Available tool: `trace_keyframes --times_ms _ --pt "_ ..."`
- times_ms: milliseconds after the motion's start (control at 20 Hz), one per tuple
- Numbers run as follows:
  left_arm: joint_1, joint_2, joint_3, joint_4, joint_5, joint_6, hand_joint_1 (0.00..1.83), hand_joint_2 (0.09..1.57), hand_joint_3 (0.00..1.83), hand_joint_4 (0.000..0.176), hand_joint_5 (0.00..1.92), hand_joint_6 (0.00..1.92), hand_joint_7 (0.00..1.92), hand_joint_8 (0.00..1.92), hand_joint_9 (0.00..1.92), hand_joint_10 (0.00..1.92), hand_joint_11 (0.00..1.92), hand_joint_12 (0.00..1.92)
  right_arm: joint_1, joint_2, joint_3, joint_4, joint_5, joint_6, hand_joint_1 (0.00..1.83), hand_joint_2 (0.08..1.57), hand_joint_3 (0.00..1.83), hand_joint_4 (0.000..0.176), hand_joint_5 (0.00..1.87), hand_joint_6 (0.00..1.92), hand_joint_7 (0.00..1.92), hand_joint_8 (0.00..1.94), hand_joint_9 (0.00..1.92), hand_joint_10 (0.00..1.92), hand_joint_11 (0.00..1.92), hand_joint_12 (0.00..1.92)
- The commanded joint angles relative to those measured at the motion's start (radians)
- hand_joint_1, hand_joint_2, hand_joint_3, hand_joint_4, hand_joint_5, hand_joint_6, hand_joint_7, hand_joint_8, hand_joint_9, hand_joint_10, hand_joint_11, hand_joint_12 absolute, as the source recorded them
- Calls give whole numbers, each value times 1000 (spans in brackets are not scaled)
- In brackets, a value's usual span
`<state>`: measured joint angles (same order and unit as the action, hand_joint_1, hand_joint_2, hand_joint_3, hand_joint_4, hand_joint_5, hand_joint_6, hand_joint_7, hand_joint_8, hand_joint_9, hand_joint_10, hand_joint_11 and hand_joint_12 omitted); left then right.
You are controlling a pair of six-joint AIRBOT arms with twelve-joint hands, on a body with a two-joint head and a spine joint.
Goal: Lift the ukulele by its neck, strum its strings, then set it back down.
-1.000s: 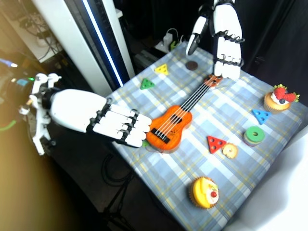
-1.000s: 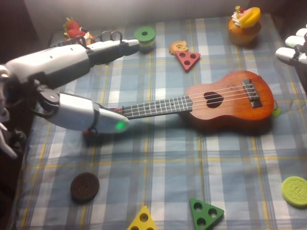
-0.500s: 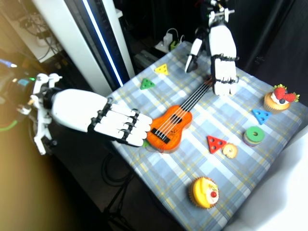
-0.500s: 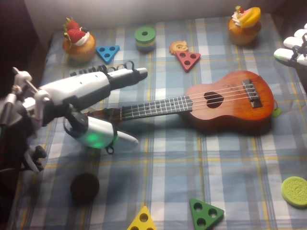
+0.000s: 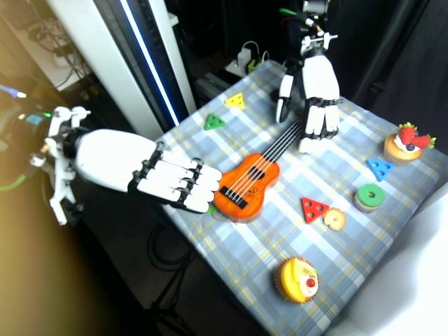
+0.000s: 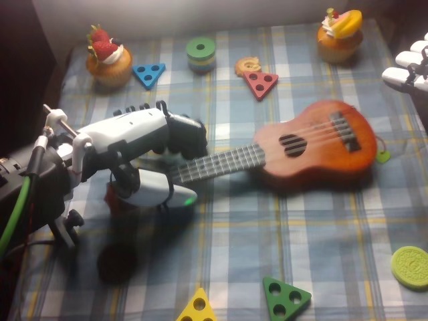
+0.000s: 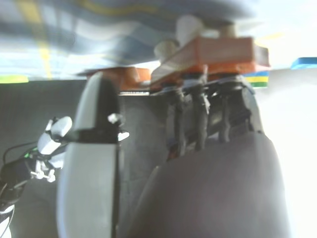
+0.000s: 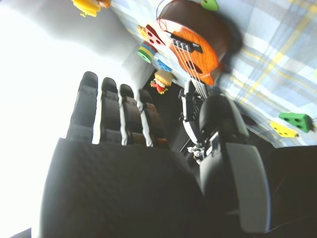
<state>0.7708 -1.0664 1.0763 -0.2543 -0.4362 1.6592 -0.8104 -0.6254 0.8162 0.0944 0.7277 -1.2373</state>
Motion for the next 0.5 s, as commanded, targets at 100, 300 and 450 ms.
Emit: trace_keyframes --times_ms 100,300,450 --pt "-8 -13 15 1 -87 3 1130 1289 5 0 708 1344 606 1673 239 1843 0 1921 13 4 6 9 122 -7 306 1334 0 0 0 0 0 0 0 0 0 0" --pt "-16 -21 21 -20 -68 43 1131 1291 2 0 693 1353 628 1666 280 1891 31 1921 13 6 5 13 130 -7 333 1339 0 0 0 0 0 0 0 0 28 18" --pt "-27 -16 21 -19 -66 43 1125 1292 0 0 650 1438 675 1606 461 1908 308 1921 13 11 5 16 138 -7 265 1317 2 0 0 0 0 0 0 0 1 294"
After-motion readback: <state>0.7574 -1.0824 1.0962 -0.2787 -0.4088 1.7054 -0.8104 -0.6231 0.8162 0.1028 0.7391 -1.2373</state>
